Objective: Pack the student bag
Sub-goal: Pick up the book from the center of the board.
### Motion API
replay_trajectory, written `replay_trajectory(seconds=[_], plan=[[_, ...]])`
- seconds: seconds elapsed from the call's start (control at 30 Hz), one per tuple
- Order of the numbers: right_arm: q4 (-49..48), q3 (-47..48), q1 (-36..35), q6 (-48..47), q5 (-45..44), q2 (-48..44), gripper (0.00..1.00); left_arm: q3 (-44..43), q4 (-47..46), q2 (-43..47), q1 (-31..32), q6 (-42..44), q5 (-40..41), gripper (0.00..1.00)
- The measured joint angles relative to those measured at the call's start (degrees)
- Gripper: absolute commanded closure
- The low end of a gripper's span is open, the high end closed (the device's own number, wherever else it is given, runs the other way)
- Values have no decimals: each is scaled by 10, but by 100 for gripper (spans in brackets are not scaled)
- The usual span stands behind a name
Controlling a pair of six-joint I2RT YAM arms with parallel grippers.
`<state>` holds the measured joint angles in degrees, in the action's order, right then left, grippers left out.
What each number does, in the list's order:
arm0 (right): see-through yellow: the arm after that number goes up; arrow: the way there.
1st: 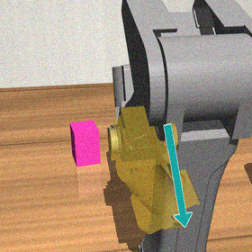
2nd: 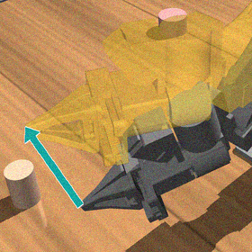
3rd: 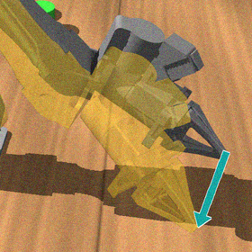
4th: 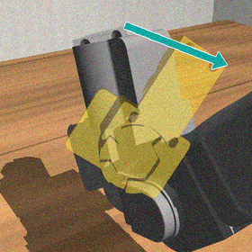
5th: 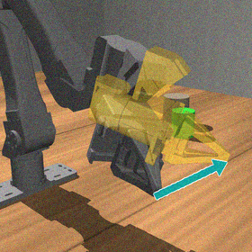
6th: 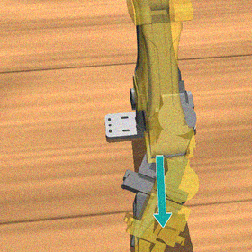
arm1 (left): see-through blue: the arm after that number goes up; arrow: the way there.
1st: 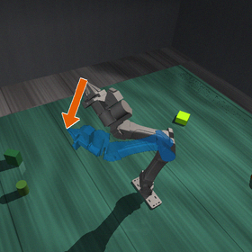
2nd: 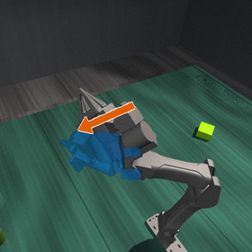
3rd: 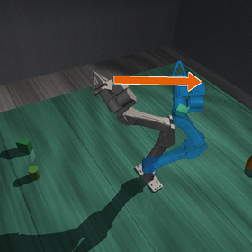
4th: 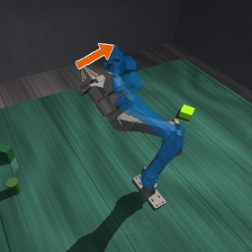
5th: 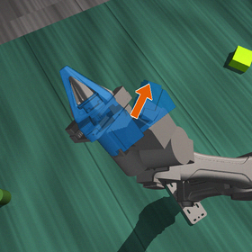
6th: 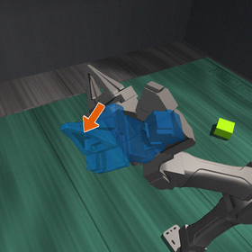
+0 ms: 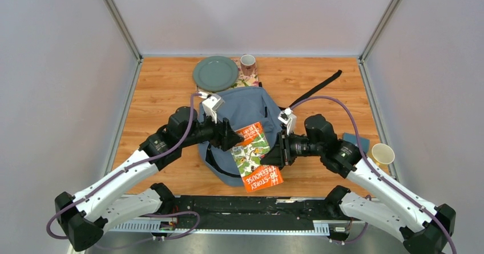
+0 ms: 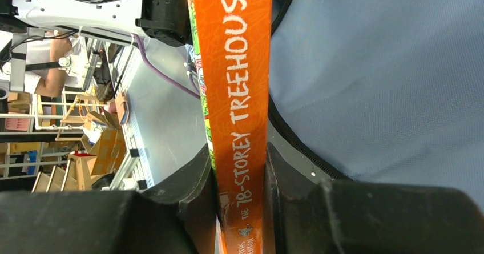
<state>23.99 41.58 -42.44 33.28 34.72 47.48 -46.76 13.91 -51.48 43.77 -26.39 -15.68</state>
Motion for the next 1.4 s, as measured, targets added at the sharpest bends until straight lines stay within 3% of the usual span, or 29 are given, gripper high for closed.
replay_trajectory(seconds=[0.2,0.4,0.57,0.7,1.0,1.27,1.33,1.4], plan=[[40,27,9,-23,-3,11,100,0,59,8,-5,58,-3,23],[59,78,24,-33,-66,26,100,19,85,49,-7,64,14,23],[26,78,40,2,-89,30,100,125,-41,99,-7,-22,-18,22],[-37,69,40,31,-57,43,100,204,-167,79,-7,-99,-60,22],[-136,37,43,79,2,43,100,224,-341,53,-14,-170,-112,21],[-196,25,46,87,54,37,100,238,-425,54,-29,-213,-144,21],[-194,25,46,81,65,37,100,245,-438,56,-34,-222,-151,31],[-183,25,46,70,70,37,100,247,-442,60,-40,-228,-154,30]])
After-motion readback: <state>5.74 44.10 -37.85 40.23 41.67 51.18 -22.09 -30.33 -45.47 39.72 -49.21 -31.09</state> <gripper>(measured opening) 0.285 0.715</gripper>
